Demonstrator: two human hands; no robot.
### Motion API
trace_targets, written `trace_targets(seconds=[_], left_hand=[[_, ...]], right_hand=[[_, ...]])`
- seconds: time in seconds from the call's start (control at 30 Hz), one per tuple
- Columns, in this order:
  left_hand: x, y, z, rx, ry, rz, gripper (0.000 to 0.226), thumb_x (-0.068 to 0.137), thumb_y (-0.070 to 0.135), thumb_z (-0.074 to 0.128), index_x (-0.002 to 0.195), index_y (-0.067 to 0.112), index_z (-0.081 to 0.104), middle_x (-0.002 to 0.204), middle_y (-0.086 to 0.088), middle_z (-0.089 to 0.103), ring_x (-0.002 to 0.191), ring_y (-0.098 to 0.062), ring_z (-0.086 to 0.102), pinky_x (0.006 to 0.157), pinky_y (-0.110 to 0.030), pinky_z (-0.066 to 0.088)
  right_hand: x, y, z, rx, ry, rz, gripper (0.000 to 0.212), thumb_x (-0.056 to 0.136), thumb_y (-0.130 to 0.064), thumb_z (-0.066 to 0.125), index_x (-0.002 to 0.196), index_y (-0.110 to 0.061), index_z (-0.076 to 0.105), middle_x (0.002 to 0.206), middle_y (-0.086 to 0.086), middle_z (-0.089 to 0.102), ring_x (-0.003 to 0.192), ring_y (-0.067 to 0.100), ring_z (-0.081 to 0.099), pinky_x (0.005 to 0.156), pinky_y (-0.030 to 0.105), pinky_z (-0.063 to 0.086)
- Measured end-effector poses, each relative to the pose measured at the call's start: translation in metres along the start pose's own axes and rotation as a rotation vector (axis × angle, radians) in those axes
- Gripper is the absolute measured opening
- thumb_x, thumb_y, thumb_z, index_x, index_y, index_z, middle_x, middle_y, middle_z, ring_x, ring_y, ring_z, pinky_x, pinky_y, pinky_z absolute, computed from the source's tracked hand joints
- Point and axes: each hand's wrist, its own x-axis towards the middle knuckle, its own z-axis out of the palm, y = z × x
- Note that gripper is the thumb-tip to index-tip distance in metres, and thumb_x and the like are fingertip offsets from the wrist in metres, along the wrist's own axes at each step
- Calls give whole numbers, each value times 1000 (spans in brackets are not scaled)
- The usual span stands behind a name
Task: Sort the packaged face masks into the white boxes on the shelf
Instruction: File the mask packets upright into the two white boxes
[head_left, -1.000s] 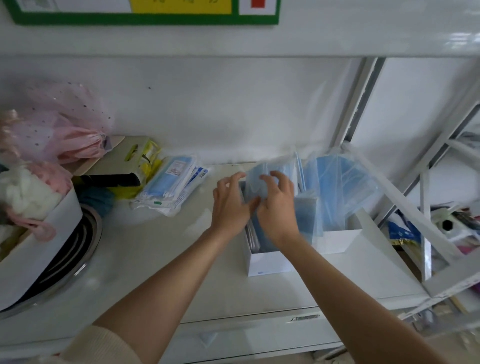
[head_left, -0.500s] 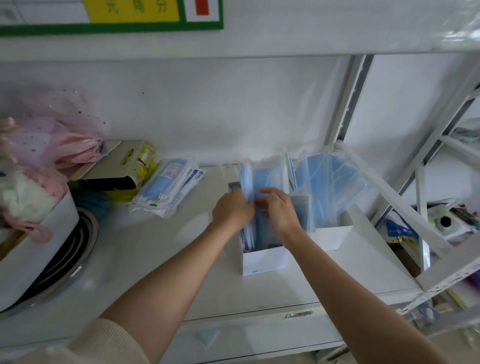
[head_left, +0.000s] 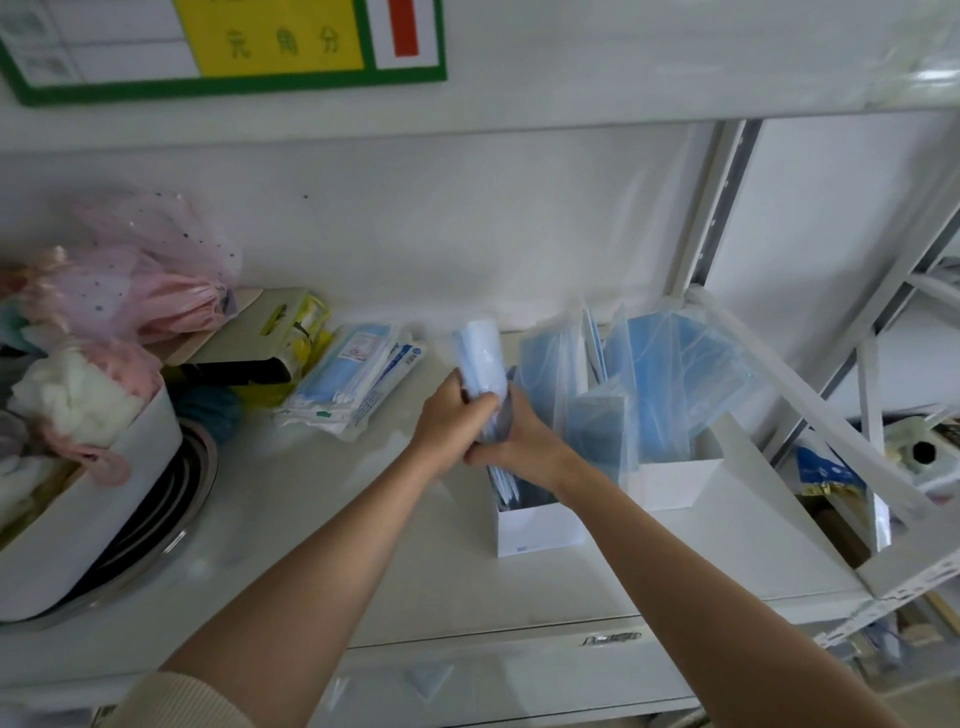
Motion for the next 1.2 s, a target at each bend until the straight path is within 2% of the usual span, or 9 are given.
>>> trace_targets(seconds=[0.1,0.2,0.37,0.47,0.7,0.87,0.97,1.07,1.2], left_hand=[[-2,0,-5,-173,-173,4,30,93,44,39,93,34,67,93,12,72,95,-9,66,77,-28,48],[2,-2,-5,-192,-35,102,19,96,33,46,105,28,62,108,13,64,105,-4,58,83,-19,38],[4,23,6,-185,-55,122,14,86,37,56,83,25,51,74,16,56,69,-1,56,68,-29,48],[1,46,23,-226,-103,185,25,90,36,48,97,12,54,92,-7,65,90,-24,65,85,-43,51],[-13,111,89,-356,0,189,26,95,22,39,68,21,42,69,3,41,67,-11,39,67,-31,38],[-28,132,144,-488,-398,-79,39,95,25,36,86,15,73,92,-10,72,88,-25,69,77,-35,57],[-28,116,159,-114,-251,-40,37,96,17,36,113,-2,63,116,-25,63,110,-37,60,92,-38,50],[-17,81,149,132,79,8,19,88,8,45,99,2,60,103,-18,59,97,-31,56,72,-19,38],[-11,48,145,301,40,96,33,83,3,50,114,14,46,115,-4,45,105,-27,51,79,-30,37]], right_hand=[[3,2,-1,22,295,21,40,81,-3,61,118,-14,47,95,1,63,88,14,63,71,23,55],[-1,-2,-13,32,528,-48,20,85,-2,46,100,-11,56,72,-2,59,61,11,54,45,13,40],[-15,-35,-33,367,478,-97,25,69,-13,63,94,-16,67,78,1,74,72,17,71,59,30,58],[-24,-51,-54,401,448,-58,25,69,-14,74,93,-14,69,82,7,75,75,24,73,62,34,59],[-64,-64,-136,268,835,-168,10,67,-9,73,75,-11,67,60,-2,69,55,15,68,51,25,53],[-83,-52,-182,-9,1004,-126,19,62,-19,66,81,-14,65,70,0,68,63,17,67,53,28,55],[-83,-42,-187,-191,1007,-102,7,66,-20,63,70,-20,56,66,-4,63,63,16,64,52,29,52],[-77,-32,-184,-254,962,-97,7,70,-18,61,74,-19,56,67,-2,62,66,23,63,54,32,51],[-69,-26,-179,-286,901,-75,9,72,-16,59,80,-20,54,68,-6,59,63,13,60,45,24,47]])
